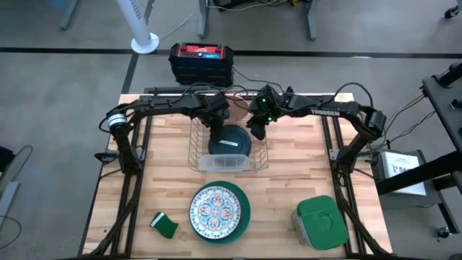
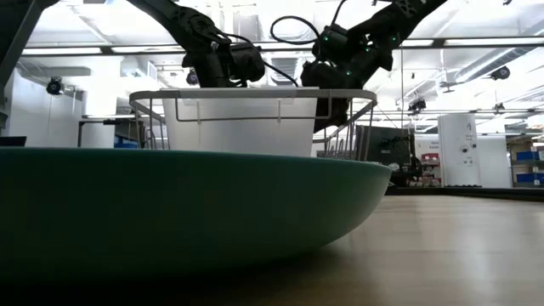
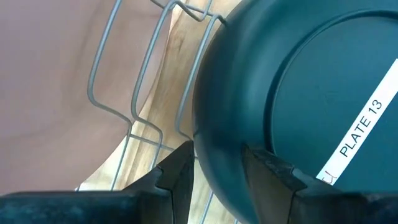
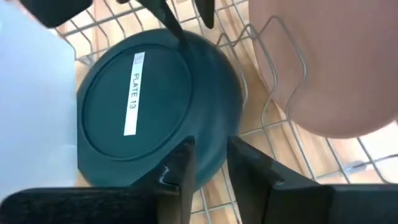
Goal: Sort dishes
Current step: Put the dark green plate in the dishwasher rack
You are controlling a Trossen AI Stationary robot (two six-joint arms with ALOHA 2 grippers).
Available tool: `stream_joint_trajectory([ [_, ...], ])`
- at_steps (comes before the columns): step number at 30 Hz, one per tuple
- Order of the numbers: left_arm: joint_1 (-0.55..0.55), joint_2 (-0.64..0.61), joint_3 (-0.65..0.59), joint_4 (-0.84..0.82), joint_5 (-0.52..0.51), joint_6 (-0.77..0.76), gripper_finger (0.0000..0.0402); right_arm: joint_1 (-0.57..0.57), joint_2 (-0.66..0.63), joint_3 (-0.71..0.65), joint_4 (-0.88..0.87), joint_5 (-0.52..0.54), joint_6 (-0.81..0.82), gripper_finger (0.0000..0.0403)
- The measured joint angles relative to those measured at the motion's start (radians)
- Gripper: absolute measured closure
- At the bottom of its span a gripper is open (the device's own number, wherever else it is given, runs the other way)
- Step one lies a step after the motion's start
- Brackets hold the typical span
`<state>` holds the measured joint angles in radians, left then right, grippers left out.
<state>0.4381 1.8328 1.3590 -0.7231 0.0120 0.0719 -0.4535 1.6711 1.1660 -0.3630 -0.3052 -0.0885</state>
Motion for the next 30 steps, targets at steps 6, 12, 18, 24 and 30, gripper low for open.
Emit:
stream_joint_trajectory([
  [6, -0.003, -0.010, 0.001, 0.002, -0.004, -0.002, 0.0277, 0.025, 0.001, 0.000, 0.002, 0.002, -0.165, 0.0286],
  [12, -0.005, -0.051, 0.020, -0.014, -0.016, 0.050, 0.0277, 0.048, 0.029, 0.000, 0.017, 0.002, -0.300, 0.0273],
  [18, -0.005, -0.104, 0.021, -0.075, -0.009, 0.102, 0.0277, 0.054, 0.076, 0.000, 0.026, 0.006, -0.300, 0.0278],
  [24, -0.005, -0.115, 0.006, -0.228, 0.093, 0.171, 0.0277, 0.054, 0.097, 0.000, 0.029, 0.037, -0.211, 0.0274],
  [30, -0.006, -0.115, -0.052, -0.150, 0.172, 0.173, 0.0277, 0.054, 0.099, 0.000, 0.034, 0.046, -0.161, 0.0241],
])
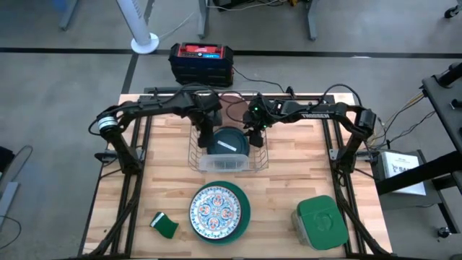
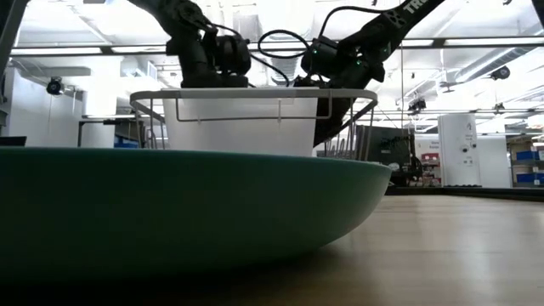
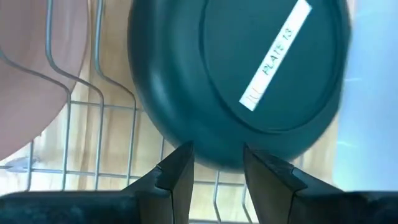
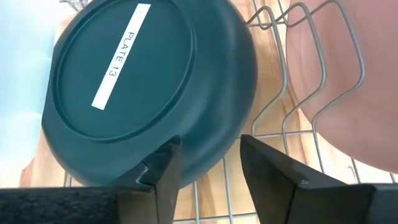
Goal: Sort dishes
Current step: Put the dark green plate in the dishwasher rack
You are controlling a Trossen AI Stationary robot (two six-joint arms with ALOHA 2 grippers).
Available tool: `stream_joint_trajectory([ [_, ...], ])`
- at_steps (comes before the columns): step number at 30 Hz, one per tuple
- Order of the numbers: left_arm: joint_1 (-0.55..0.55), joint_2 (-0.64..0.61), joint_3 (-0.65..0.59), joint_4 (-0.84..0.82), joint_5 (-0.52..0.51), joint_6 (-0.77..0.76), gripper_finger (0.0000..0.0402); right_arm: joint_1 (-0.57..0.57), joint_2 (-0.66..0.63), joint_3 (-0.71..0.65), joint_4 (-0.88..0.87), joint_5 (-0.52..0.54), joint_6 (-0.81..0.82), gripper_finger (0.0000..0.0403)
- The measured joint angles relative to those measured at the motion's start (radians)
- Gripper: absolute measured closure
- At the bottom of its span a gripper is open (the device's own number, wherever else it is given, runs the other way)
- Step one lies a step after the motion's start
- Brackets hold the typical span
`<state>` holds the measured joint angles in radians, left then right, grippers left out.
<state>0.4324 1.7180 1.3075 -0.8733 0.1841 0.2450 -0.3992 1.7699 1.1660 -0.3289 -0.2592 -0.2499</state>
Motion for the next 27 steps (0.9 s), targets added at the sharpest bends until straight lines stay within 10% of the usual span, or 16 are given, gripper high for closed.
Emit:
stream_joint_trajectory([
  [27, -0.002, -0.003, -0.162, 0.210, -0.008, -0.122, 0.0277, -0.001, 0.042, 0.039, -0.032, 0.040, 0.230, 0.0167],
])
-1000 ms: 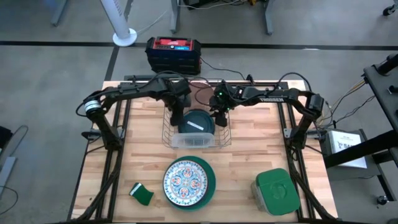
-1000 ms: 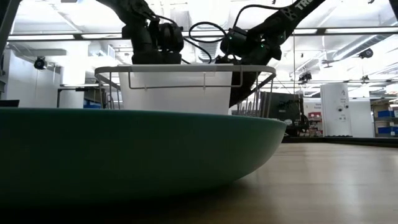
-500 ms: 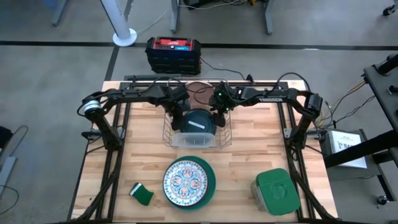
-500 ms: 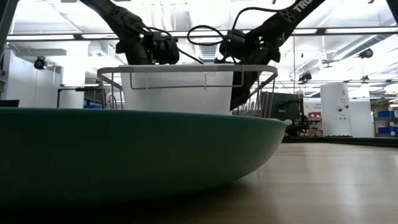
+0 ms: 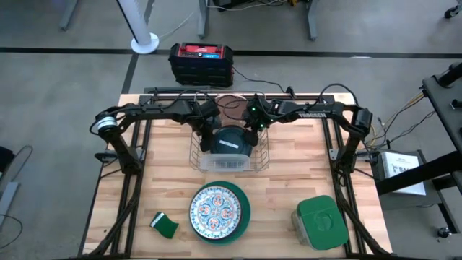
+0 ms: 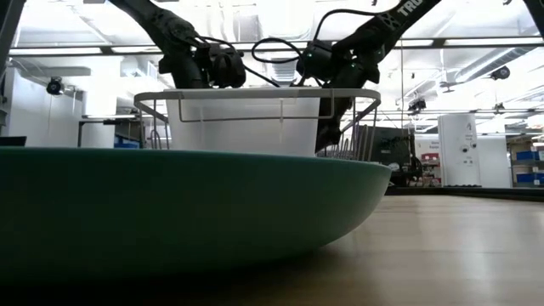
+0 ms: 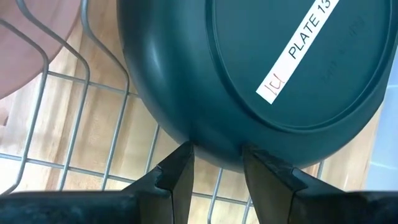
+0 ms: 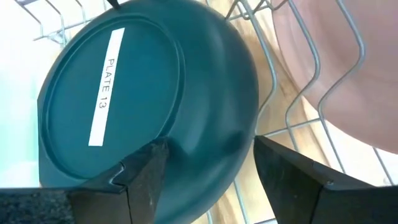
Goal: Sort dishes
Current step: Put the dark green plate in the dishwasher rack
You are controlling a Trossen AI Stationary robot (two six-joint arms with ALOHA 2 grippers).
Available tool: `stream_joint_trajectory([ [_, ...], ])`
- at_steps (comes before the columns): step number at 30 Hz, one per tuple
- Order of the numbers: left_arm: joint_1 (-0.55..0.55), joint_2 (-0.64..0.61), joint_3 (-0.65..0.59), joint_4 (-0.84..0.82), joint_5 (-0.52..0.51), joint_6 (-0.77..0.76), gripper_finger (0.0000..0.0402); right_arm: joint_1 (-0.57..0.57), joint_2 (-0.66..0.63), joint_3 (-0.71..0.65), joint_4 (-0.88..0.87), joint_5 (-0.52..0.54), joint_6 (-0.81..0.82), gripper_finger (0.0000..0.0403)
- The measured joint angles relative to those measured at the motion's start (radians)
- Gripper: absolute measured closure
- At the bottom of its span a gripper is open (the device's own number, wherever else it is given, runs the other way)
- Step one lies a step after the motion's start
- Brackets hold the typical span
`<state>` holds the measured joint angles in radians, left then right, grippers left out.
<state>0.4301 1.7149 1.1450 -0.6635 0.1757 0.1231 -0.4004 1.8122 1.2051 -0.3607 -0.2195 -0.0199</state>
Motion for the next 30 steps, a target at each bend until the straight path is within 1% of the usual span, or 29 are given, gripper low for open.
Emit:
stream_joint_trajectory([
  [5, 0.000, 0.001, 0.000, 0.002, 0.000, -0.012, 0.0277, 0.000, 0.004, 0.003, -0.001, 0.005, 0.028, 0.0165],
  [13, 0.000, 0.001, -0.002, 0.022, -0.001, -0.031, 0.0277, 0.000, 0.061, 0.008, -0.003, 0.009, 0.032, 0.0161],
  [16, 0.000, 0.001, -0.002, 0.025, 0.000, -0.036, 0.0277, 0.000, 0.063, 0.008, -0.003, -0.009, 0.030, 0.0162],
  [21, 0.000, 0.001, -0.002, 0.029, -0.001, -0.037, 0.0277, 0.000, 0.062, 0.031, -0.041, -0.027, 0.027, 0.0175],
  [23, 0.000, 0.001, -0.002, 0.032, -0.004, -0.039, 0.0277, -0.001, 0.063, 0.041, -0.057, -0.053, 0.023, 0.0180],
  [25, 0.000, 0.001, -0.002, 0.036, -0.019, -0.039, 0.0277, -0.001, 0.064, 0.044, -0.059, -0.076, 0.020, 0.0183],
  [30, -0.002, 0.001, -0.002, 0.052, -0.054, -0.043, 0.0277, 0.002, 0.067, 0.044, -0.062, -0.086, 0.014, 0.0187],
])
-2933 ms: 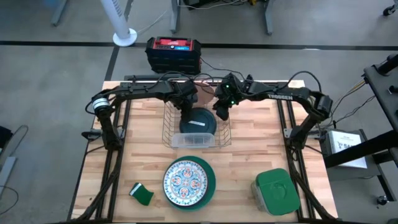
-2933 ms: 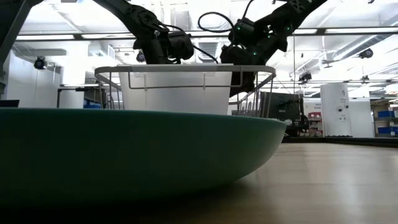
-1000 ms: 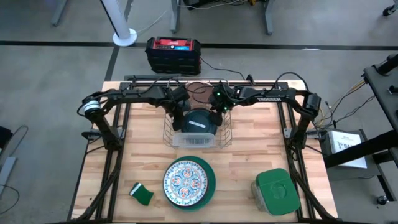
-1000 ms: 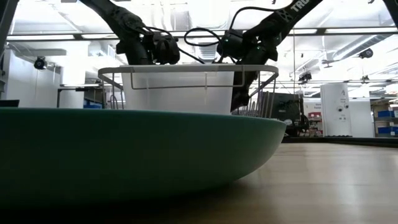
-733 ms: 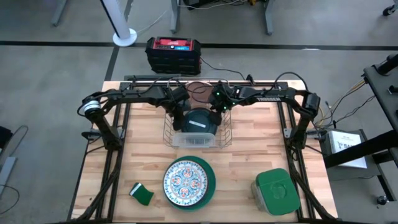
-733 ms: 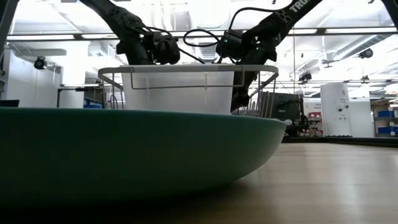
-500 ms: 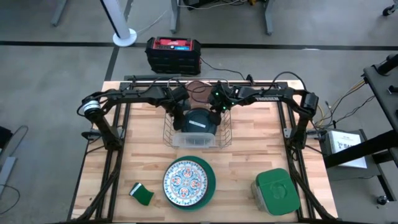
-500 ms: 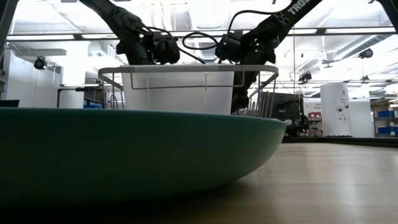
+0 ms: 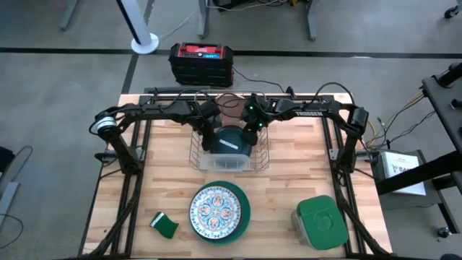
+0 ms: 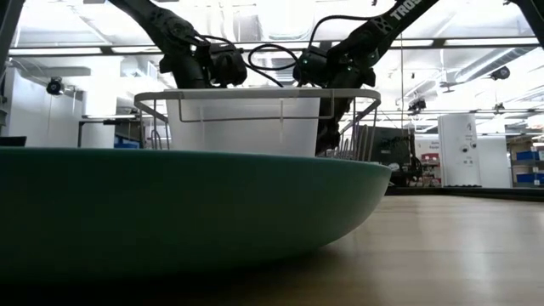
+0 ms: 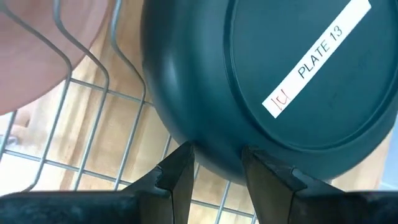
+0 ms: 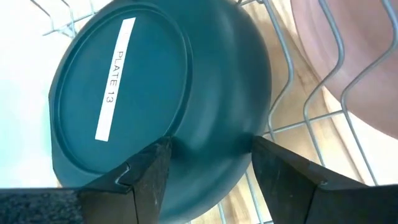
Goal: Sort dishes
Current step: Put the dark green plate in the dishwasher rack
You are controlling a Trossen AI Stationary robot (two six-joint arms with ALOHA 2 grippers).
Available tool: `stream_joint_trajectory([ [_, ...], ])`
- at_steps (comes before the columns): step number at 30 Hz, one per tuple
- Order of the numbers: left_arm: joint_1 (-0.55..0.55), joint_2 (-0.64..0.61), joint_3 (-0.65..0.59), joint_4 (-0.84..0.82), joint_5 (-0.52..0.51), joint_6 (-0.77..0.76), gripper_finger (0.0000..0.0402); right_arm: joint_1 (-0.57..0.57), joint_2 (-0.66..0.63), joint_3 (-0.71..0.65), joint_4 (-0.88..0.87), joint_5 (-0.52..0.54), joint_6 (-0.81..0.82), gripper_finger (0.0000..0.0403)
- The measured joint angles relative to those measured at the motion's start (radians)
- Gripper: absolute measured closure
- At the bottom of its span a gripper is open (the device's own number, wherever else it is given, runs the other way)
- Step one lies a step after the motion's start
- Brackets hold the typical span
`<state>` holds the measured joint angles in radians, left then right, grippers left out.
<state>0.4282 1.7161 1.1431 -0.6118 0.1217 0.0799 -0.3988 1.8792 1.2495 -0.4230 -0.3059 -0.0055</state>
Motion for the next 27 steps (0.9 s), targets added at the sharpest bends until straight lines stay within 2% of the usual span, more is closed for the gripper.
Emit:
stream_joint_trajectory([
  [5, 0.001, 0.000, 0.000, 0.038, -0.024, -0.005, 0.0277, 0.002, 0.001, -0.001, -0.006, -0.009, -0.023, 0.0189],
  [11, 0.002, 0.000, 0.004, 0.053, -0.026, -0.011, 0.0277, 0.002, 0.001, -0.001, -0.002, -0.011, -0.026, 0.0224],
  [17, 0.002, 0.000, 0.006, 0.055, -0.025, -0.014, 0.0277, 0.002, 0.001, -0.001, 0.003, -0.010, -0.041, 0.0285],
  [24, 0.002, -0.007, 0.006, 0.052, -0.022, -0.011, 0.0277, 0.003, -0.029, -0.002, 0.000, -0.010, -0.040, 0.0386],
  [27, 0.002, -0.021, 0.006, 0.038, -0.006, -0.003, 0.0277, 0.005, -0.058, -0.004, -0.019, -0.005, -0.040, 0.0396],
])
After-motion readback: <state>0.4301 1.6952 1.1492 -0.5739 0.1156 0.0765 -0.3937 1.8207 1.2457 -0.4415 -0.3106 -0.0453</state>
